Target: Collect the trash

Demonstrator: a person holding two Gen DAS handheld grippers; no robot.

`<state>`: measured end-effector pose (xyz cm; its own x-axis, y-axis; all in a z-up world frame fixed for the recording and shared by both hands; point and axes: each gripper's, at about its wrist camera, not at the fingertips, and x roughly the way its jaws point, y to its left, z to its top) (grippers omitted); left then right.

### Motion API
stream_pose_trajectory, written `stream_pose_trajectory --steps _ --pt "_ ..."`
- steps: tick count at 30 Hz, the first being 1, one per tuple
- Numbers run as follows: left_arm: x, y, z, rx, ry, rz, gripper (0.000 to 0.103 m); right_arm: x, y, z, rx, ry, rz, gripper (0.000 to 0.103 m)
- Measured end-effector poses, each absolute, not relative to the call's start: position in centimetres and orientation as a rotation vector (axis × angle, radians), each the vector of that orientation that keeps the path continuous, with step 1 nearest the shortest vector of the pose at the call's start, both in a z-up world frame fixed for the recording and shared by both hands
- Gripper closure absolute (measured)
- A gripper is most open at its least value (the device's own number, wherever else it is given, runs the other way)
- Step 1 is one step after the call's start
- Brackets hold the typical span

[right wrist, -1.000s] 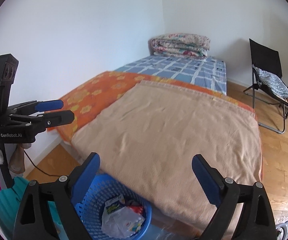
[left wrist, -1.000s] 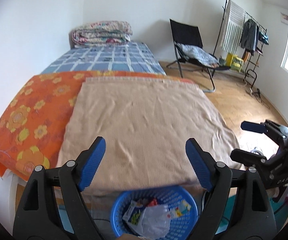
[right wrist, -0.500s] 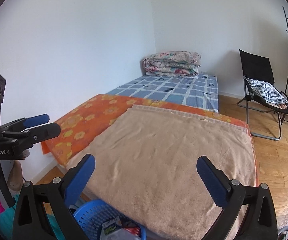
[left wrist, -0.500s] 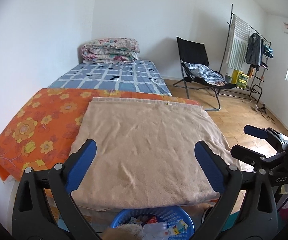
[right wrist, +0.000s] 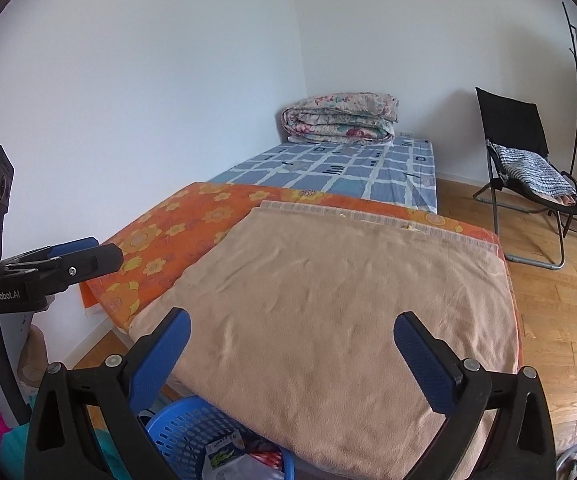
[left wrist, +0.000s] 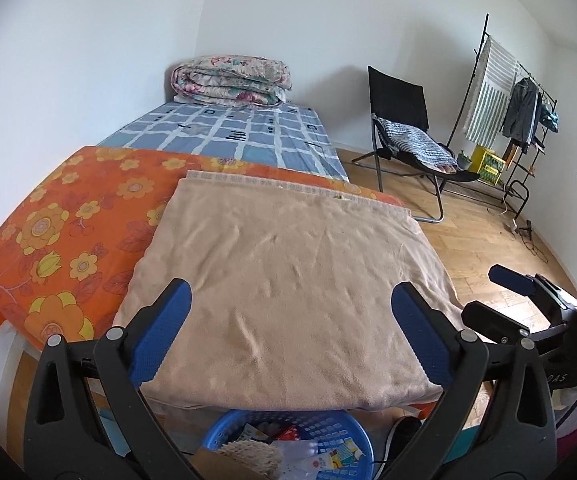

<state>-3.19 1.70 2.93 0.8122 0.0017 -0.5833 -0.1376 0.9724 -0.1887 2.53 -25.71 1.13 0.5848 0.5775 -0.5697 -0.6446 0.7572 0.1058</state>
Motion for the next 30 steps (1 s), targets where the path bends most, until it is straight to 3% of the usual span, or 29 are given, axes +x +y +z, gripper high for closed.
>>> stream_pose_trajectory --steps 30 --pt "-3.33 1.75 2.61 -0.226 0.616 0.084 0.001 2.89 -26.11 0.6 -0.1 0.635 0.697 0.0"
